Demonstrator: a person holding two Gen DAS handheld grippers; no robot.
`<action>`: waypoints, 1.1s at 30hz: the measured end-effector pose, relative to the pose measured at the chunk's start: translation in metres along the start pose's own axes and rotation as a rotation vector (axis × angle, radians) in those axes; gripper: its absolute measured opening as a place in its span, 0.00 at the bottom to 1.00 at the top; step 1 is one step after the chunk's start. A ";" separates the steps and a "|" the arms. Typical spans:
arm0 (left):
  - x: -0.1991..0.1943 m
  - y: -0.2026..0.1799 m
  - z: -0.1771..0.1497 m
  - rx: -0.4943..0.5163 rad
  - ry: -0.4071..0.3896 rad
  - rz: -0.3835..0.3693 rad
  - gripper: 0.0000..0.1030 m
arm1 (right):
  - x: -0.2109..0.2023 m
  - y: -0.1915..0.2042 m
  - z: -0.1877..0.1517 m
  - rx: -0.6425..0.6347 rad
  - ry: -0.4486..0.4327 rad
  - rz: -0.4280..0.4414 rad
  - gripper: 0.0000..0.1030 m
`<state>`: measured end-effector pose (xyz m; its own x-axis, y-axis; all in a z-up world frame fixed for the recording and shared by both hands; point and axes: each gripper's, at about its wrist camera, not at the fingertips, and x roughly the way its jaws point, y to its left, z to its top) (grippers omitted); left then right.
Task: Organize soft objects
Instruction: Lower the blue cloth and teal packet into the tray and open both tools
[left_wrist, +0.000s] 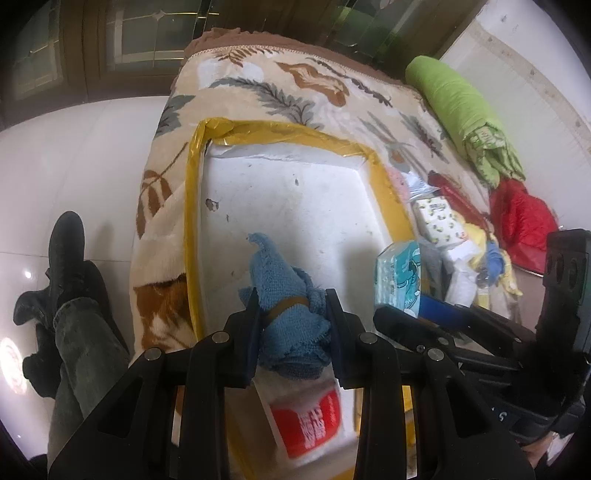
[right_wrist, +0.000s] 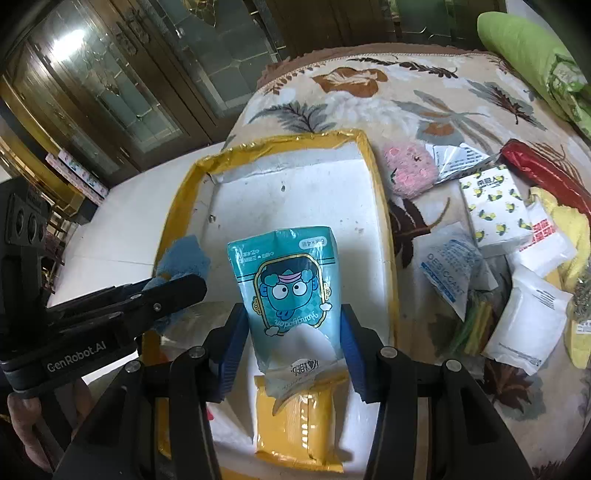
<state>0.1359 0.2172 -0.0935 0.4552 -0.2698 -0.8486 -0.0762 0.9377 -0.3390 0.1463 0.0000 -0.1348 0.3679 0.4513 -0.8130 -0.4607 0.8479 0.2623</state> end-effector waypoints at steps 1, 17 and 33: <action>0.004 0.001 0.000 0.003 0.006 0.007 0.30 | 0.003 0.000 0.000 -0.001 0.004 -0.004 0.48; 0.014 0.008 0.002 -0.021 0.020 -0.034 0.40 | 0.017 -0.002 -0.004 0.015 0.010 -0.026 0.62; -0.011 0.011 0.004 -0.131 -0.038 -0.039 0.57 | -0.031 -0.010 -0.022 0.063 -0.070 0.058 0.63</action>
<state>0.1338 0.2314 -0.0859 0.4931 -0.2947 -0.8185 -0.1715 0.8895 -0.4236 0.1222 -0.0289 -0.1236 0.3984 0.5166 -0.7579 -0.4320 0.8346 0.3418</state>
